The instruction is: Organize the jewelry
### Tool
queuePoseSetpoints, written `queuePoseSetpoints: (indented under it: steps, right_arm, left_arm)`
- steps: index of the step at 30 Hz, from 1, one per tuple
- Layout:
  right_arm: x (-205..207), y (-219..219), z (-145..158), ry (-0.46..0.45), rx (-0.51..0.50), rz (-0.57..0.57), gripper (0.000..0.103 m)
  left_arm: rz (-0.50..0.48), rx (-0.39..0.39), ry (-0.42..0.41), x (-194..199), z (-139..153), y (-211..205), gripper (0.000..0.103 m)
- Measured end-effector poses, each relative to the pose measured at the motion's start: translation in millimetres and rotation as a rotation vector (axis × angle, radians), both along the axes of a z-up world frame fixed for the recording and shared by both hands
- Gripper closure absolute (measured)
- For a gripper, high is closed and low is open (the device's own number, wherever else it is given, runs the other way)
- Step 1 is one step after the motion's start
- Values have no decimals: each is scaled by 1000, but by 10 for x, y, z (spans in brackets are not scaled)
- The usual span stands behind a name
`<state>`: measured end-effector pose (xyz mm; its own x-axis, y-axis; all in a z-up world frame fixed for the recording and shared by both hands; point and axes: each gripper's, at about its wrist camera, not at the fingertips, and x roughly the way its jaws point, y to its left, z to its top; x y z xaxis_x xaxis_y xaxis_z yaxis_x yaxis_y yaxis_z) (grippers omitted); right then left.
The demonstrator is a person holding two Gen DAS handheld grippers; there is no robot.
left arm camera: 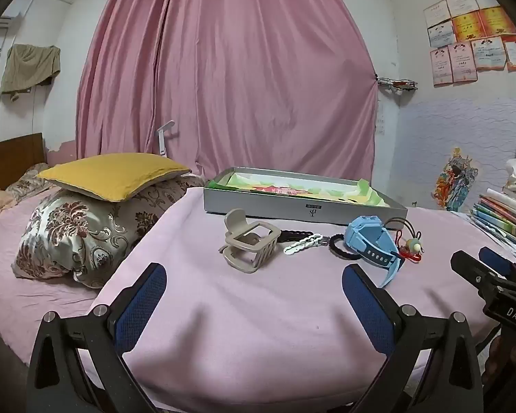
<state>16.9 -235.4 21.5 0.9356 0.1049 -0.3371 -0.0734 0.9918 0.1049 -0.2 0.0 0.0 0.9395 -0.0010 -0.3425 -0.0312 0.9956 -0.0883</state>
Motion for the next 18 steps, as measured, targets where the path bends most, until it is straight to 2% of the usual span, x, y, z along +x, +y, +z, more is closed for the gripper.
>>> queuePoseSetpoints:
  steps: [18]
  right_arm:
    - [-3, -19, 0, 0, 12, 4, 1]
  left_arm:
    - [7, -1, 4, -7, 3, 7, 1]
